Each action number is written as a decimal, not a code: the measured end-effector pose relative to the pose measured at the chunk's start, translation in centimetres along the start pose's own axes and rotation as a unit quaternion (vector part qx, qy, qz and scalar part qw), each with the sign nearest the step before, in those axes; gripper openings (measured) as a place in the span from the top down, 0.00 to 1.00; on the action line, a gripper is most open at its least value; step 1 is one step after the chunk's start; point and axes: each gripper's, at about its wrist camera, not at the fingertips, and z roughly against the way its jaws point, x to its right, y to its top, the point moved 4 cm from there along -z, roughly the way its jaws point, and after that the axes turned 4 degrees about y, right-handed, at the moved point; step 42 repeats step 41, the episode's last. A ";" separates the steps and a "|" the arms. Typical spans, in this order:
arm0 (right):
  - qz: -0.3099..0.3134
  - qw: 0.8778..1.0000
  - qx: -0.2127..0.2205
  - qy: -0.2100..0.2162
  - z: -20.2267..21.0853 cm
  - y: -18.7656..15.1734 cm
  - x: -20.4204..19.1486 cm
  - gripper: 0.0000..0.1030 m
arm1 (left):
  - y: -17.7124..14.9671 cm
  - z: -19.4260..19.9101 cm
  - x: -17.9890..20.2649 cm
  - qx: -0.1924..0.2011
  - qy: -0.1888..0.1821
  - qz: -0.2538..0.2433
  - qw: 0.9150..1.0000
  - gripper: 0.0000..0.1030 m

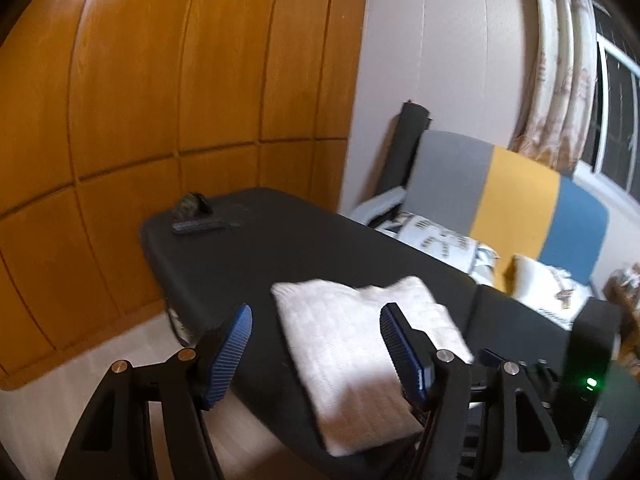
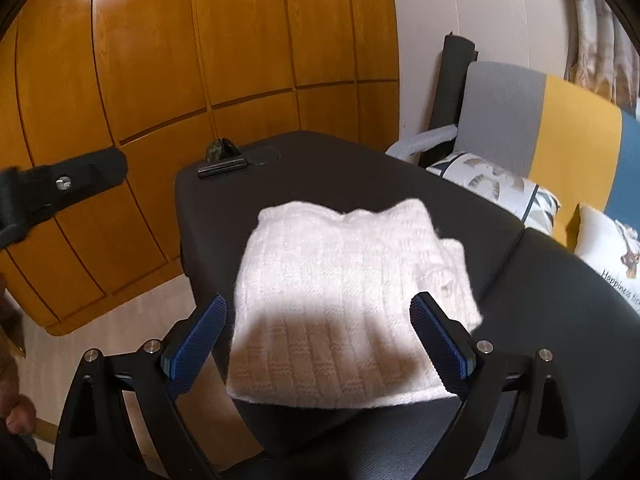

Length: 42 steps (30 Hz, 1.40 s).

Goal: Fold clothes

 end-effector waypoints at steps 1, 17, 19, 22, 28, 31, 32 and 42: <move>-0.004 1.000 0.002 -0.003 0.0 0.0 0.1 0.07 | -0.3 -0.1 0.0 -0.001 0.008 0.001 1.000 0.35; -0.001 1.000 0.002 -0.010 0.1 -1.2 0.6 0.07 | -0.9 -0.9 0.6 -0.024 0.042 -0.018 0.999 0.45; -0.001 1.000 0.001 -0.013 0.2 -1.2 0.8 0.07 | -1.0 -1.1 0.8 -0.031 0.038 -0.019 0.999 0.45; -0.006 1.000 0.001 -0.015 0.3 -1.1 1.2 0.07 | -1.1 -1.3 0.8 -0.041 0.029 -0.009 0.999 0.45; 0.001 1.000 -0.001 -0.019 0.3 -1.0 1.1 0.07 | -1.3 -1.3 0.6 -0.047 0.024 -0.009 0.999 0.45; 0.010 1.000 -0.005 -0.020 0.2 -1.1 0.7 0.07 | -1.3 -1.4 0.7 -0.047 0.024 -0.012 0.999 0.45; 0.012 1.000 -0.005 -0.020 0.2 -1.2 0.7 0.07 | -1.3 -1.4 0.7 -0.047 0.023 -0.012 0.999 0.45; 0.031 0.999 -0.018 -0.030 -0.5 -1.6 0.2 0.07 | -1.4 -1.1 0.6 -0.033 0.021 -0.016 0.999 0.45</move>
